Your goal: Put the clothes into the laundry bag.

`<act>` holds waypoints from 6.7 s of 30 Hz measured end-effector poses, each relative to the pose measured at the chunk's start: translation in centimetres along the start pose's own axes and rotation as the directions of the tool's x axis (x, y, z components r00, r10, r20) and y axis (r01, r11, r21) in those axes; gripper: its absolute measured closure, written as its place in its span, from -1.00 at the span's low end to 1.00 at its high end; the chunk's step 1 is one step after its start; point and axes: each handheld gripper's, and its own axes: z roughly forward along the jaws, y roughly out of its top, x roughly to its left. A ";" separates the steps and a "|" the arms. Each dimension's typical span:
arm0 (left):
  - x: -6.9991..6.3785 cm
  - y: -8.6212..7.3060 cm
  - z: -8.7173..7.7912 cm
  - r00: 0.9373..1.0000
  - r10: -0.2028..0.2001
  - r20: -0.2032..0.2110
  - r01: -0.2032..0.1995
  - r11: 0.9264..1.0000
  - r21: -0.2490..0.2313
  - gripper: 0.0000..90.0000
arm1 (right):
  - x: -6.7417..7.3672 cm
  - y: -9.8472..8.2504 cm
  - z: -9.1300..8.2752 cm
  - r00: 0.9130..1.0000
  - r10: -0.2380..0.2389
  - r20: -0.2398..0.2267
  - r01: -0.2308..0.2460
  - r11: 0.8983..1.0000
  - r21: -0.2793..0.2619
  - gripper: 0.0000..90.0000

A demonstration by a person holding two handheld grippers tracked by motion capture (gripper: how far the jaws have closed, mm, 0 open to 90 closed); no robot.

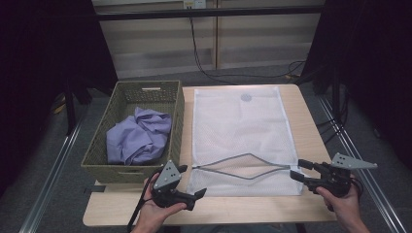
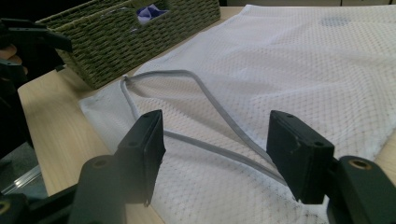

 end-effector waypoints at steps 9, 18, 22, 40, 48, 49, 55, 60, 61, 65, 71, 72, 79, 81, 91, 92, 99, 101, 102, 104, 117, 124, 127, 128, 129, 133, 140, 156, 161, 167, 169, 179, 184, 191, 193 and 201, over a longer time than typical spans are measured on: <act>0.3 -0.1 0.2 1.000 -0.007 0.010 0.007 1.000 -0.003 -0.92 | 0.0 0.1 0.5 0.999 0.002 -0.043 -0.001 1.000 0.021 -0.22; 0.2 -0.4 0.0 1.000 -0.024 -0.002 0.024 0.999 -0.021 -0.91 | 0.0 0.2 1.2 0.997 0.031 -0.068 -0.027 0.998 0.054 -0.29; 0.1 -0.5 -0.1 1.000 -0.027 -0.015 0.027 0.999 -0.029 -0.91 | 0.5 0.3 1.8 0.996 0.024 -0.086 -0.017 0.997 0.081 -0.33; 0.2 -0.6 0.3 0.999 -0.032 0.003 0.032 0.999 -0.017 -0.91 | 1.3 1.8 4.9 0.985 -0.026 -0.169 0.047 0.992 0.120 -0.01; 0.2 -0.6 0.4 1.000 -0.026 0.008 0.026 1.000 -0.006 -0.90 | 1.0 2.1 6.8 0.983 -0.030 -0.182 0.061 0.984 0.167 0.00; 0.2 -0.6 0.3 1.000 -0.024 0.008 0.024 1.000 -0.006 -0.90 | 1.0 2.3 7.0 0.982 -0.031 -0.184 0.063 0.984 0.169 0.00; 0.3 -0.6 0.3 1.000 -0.018 0.003 0.018 1.000 -0.002 -0.90 | 1.1 3.4 8.5 0.977 -0.046 -0.208 0.084 0.980 0.178 0.06; 0.2 -0.6 0.4 1.000 -0.024 -0.002 0.024 1.000 -0.004 -0.90 | 1.2 4.3 9.9 0.972 -0.056 -0.227 0.101 0.977 0.190 0.14; 0.3 -0.6 0.4 1.000 -0.020 0.003 0.020 1.000 -0.002 -0.90 | 1.2 4.4 10.2 0.972 -0.055 -0.228 0.100 0.976 0.193 0.14; 0.3 -0.6 0.3 1.000 -0.024 0.006 0.024 1.000 -0.009 -0.90 | 1.1 4.8 11.1 0.971 -0.045 -0.233 0.094 0.975 0.202 0.14; 0.2 -0.6 0.2 1.000 -0.028 0.011 0.029 0.999 -0.014 -0.90 | 0.9 5.6 12.5 0.972 -0.056 -0.226 0.106 0.971 0.215 0.11; 0.2 -0.6 0.2 1.000 -0.028 0.011 0.029 0.999 -0.014 -0.90 | 0.9 5.7 12.7 0.972 -0.062 -0.226 0.112 0.970 0.216 0.08; 0.2 -0.6 0.2 1.000 -0.018 0.007 0.018 1.000 -0.013 -0.90 | 0.4 5.8 14.2 0.977 -0.080 -0.197 0.127 0.963 0.239 -0.07; 0.2 -0.6 0.1 1.000 -0.019 0.004 0.019 1.000 -0.015 -0.90 | 0.1 5.2 14.7 0.978 -0.070 -0.197 0.117 0.964 0.240 -0.09; 0.2 -0.6 0.1 1.000 -0.017 0.011 0.018 1.000 -0.015 -0.90 | -0.5 3.8 16.0 0.980 -0.074 -0.187 0.127 0.949 0.290 -0.09; 0.2 -0.6 0.1 1.000 -0.016 0.013 0.016 1.000 -0.017 -0.90 | -0.5 3.6 16.2 0.982 -0.069 -0.178 0.121 0.947 0.296 -0.07; 0.3 -0.6 -0.1 1.000 -0.005 0.008 0.005 1.000 -0.015 -0.90 | -0.7 2.8 16.8 0.985 -0.077 -0.154 0.125 0.936 0.329 0.21; 0.3 -0.6 -0.1 1.000 -0.005 0.008 0.005 1.000 -0.014 -0.90 | -0.7 2.5 17.1 0.986 -0.087 -0.141 0.131 0.931 0.341 0.34; 0.3 -0.6 -0.1 1.000 -0.003 0.011 0.003 1.000 -0.014 -0.90 | -0.7 2.4 17.1 0.987 -0.086 -0.137 0.129 0.930 0.345 0.38; 0.3 -0.6 -0.1 1.000 -0.004 0.012 0.004 1.000 -0.016 -0.90 | -0.8 2.2 17.3 0.988 -0.082 -0.134 0.125 0.928 0.352 0.48; 0.2 -0.6 -0.1 1.000 0.001 -0.003 -0.001 1.000 -0.007 -0.90 | -1.3 2.0 17.3 0.993 -0.071 -0.090 0.099 0.929 0.356 0.96; 0.5 -0.6 -0.2 1.000 0.002 -0.002 -0.002 1.000 -0.007 -0.90 | -1.3 2.2 17.1 0.995 -0.066 -0.076 0.089 0.931 0.355 0.97; 0.4 -0.6 -0.1 1.000 -0.005 0.006 0.005 1.000 -0.009 -0.90 | -1.3 2.6 16.7 0.995 -0.052 -0.079 0.075 0.940 0.333 0.97; 0.3 -0.6 -0.1 1.000 -0.004 0.007 0.004 1.000 -0.008 -0.90 | -1.3 2.7 16.6 0.996 -0.047 -0.079 0.070 0.943 0.326 0.97; 0.3 -0.6 -0.1 1.000 -0.003 0.009 0.003 1.000 -0.007 -0.90 | -1.4 2.9 16.5 0.996 -0.045 -0.082 0.069 0.946 0.317 0.97; 0.4 -0.6 -0.2 1.000 0.002 0.006 -0.002 1.000 -0.006 -0.90 | -1.3 3.3 16.0 0.995 -0.035 -0.092 0.061 0.955 0.291 0.97; 0.4 -0.6 -0.1 1.000 0.001 0.007 -0.001 1.000 0.000 -0.90 | -1.4 4.3 15.2 0.993 -0.039 -0.113 0.065 0.969 0.239 0.97; 0.3 -0.6 -0.2 1.000 0.016 0.006 -0.016 1.000 0.002 -0.90 | -1.4 6.6 13.9 0.989 -0.040 -0.142 0.060 0.988 0.139 0.95; 0.3 -0.5 -0.2 1.000 0.017 0.006 -0.017 1.000 0.001 -0.90 | -1.5 7.3 14.0 0.987 -0.041 -0.155 0.059 0.992 0.115 0.95; 0.3 -0.5 -0.2 1.000 0.019 0.007 -0.019 1.000 0.001 -0.90 | -1.4 8.3 13.9 0.984 -0.053 -0.173 0.068 0.995 0.079 0.94; 0.3 -0.5 -0.2 1.000 0.016 0.007 -0.016 1.000 -0.002 -0.90 | -1.3 8.7 13.8 0.983 -0.060 -0.172 0.072 0.995 0.063 0.94; 0.3 -0.5 -0.2 1.000 0.030 0.001 -0.030 1.000 0.006 -0.90 | -1.3 10.0 13.5 0.980 -0.064 -0.187 0.064 0.998 -0.007 0.95; 0.1 -0.5 -0.2 1.000 0.023 0.014 -0.023 1.000 0.000 -0.90 | -1.1 10.1 13.5 0.978 -0.078 -0.192 0.072 0.997 -0.038 0.95; 0.1 -0.3 -0.1 0.999 0.037 0.014 -0.037 0.999 0.006 -0.90 | -1.1 10.9 13.2 0.978 -0.058 -0.202 0.044 0.996 -0.072 0.96; 0.0 0.0 -0.3 0.998 0.053 0.024 -0.053 0.999 -0.009 -0.90 | -1.2 10.9 13.3 0.979 -0.048 -0.199 0.035 0.997 -0.072 0.97; 0.4 1.5 -1.4 0.999 0.001 0.047 0.001 0.999 -0.049 -0.93 | -1.4 10.9 13.1 0.981 -0.029 -0.191 0.016 0.997 -0.071 0.97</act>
